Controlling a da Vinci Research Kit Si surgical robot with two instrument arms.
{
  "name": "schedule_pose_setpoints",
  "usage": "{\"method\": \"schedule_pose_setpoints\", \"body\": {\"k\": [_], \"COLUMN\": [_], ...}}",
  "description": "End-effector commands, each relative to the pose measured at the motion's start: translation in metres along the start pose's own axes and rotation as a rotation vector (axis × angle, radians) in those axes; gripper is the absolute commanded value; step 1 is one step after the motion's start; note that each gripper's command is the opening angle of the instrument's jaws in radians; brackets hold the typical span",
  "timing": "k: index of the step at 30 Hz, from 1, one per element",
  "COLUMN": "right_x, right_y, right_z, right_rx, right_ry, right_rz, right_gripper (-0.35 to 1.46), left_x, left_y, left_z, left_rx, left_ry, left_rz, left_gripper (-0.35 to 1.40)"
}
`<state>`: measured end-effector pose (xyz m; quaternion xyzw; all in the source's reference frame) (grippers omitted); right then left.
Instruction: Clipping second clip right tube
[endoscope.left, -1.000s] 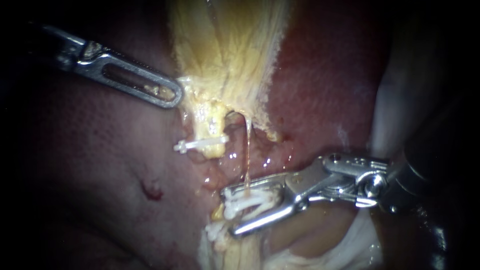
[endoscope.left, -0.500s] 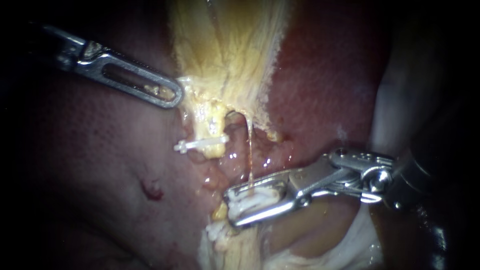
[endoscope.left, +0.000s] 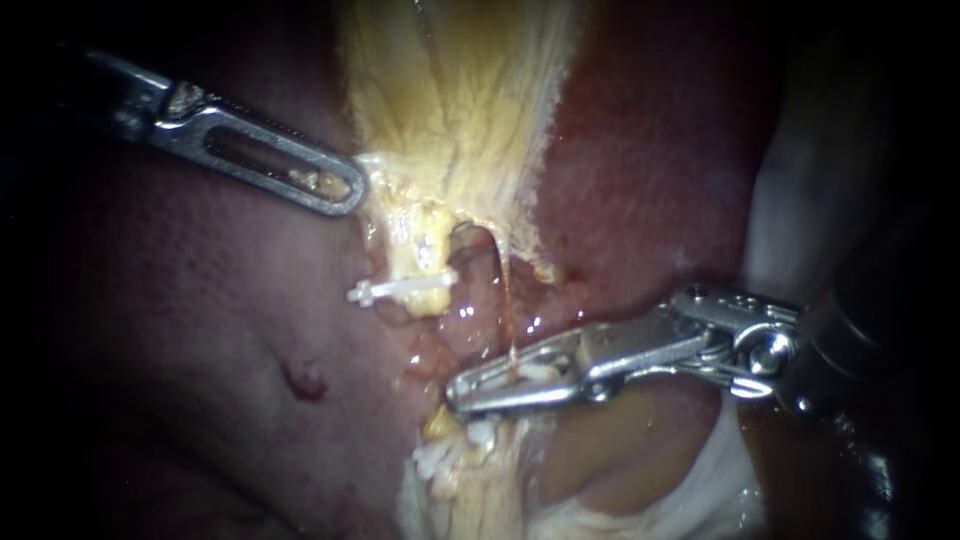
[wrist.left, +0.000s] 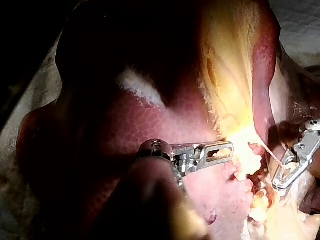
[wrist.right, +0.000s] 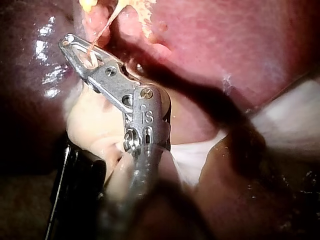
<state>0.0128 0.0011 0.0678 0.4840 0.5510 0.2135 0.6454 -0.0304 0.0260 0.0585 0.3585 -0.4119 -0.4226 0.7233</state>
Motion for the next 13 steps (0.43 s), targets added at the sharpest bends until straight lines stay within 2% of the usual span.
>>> {"method": "schedule_pose_setpoints", "body": {"k": [1, 6, 13], "right_x": [-0.0001, -0.0003, -0.0004], "right_y": [0.0000, 0.0001, 0.0003], "right_z": [0.0000, -0.0001, -0.0003], "right_rx": [0.003, -0.001, -0.001], "right_ry": [-0.004, -0.020, -0.020], "right_rz": [-0.002, -0.002, -0.003], "right_gripper": [-0.35, -0.35, -0.35], "left_x": [0.0000, 0.0000, 0.0000], "left_y": [0.0000, 0.0000, 0.0000], "left_z": [0.0000, 0.0000, 0.0000], "left_rx": [0.000, 0.000, 0.000], "left_ry": [0.000, 0.000, 0.000], "left_rz": [0.000, 0.000, 0.000], "left_gripper": [-0.35, -0.35, -0.35]}}
